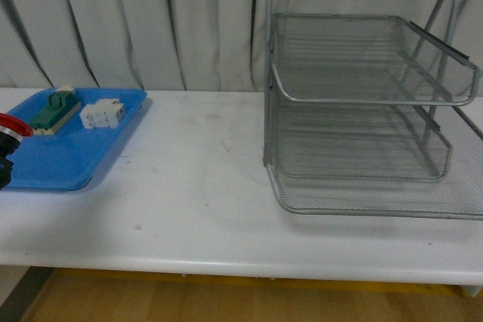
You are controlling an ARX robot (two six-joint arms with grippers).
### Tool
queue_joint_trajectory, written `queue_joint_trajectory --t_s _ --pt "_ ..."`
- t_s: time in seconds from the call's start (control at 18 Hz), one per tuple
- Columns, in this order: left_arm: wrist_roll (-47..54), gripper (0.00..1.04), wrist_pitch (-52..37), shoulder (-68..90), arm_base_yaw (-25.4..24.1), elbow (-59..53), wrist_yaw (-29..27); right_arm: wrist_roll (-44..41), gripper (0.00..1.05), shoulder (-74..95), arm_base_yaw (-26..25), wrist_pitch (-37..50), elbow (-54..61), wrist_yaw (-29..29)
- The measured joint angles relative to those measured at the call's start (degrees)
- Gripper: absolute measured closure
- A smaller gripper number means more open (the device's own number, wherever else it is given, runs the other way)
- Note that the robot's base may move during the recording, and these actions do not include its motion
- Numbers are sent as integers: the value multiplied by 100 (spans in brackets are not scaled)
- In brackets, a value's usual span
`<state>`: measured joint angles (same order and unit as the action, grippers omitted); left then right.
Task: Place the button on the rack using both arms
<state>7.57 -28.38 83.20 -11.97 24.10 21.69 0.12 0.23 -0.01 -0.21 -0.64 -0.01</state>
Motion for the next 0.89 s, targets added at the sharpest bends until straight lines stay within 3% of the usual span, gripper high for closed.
queue_joint_trajectory --t_s 0.39,0.56,0.89 --pt "-96 69 -81 9 116 -33 -4 2 6 0 0 15 0 0" --pt "-503 69 7 9 866 468 -238 2 6 0 0 4 0 20" --pt "-769 69 50 13 1604 909 -444 0 6 0 0 0 0 20"
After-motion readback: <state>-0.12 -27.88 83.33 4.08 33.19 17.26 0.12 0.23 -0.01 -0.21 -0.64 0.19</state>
